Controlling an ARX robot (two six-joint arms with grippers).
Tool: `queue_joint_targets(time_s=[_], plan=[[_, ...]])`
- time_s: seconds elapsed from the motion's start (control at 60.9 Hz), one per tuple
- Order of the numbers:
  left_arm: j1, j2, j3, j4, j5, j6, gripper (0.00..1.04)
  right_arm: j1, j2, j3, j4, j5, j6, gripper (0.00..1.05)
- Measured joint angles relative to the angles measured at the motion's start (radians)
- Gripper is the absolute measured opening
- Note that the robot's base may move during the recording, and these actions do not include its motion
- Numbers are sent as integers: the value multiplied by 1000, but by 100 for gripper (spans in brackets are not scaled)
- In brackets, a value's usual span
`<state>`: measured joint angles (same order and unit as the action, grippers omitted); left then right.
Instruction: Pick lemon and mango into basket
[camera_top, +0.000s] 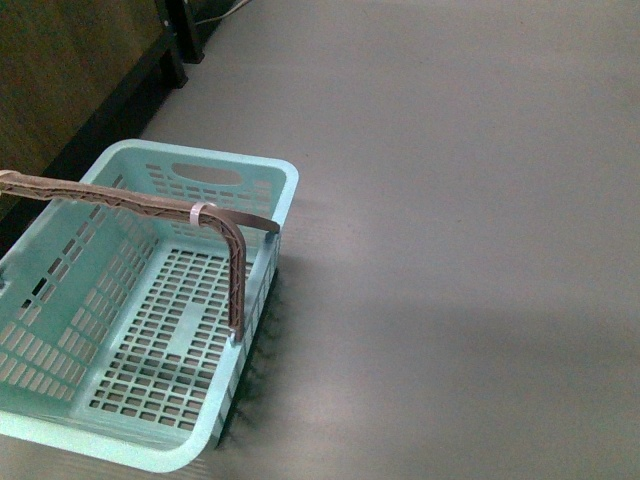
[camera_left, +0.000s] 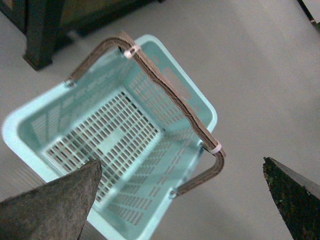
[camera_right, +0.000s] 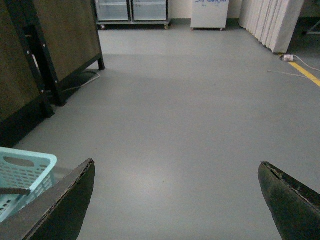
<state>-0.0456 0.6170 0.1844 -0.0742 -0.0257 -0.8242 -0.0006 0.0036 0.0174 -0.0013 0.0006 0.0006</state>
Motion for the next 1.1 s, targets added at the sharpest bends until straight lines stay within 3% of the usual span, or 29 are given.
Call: queue_joint_targets(time_s=[0.213,0.459,1.099], plan=[[57,533,-2,426,40,-218,98,0,0,0,0,0,0,96],[62,941,120,653,53,-320,98,0,0,0,0,0,0,96],[-38,1414,580,658,40,-455,98,0,0,0,0,0,0,96]])
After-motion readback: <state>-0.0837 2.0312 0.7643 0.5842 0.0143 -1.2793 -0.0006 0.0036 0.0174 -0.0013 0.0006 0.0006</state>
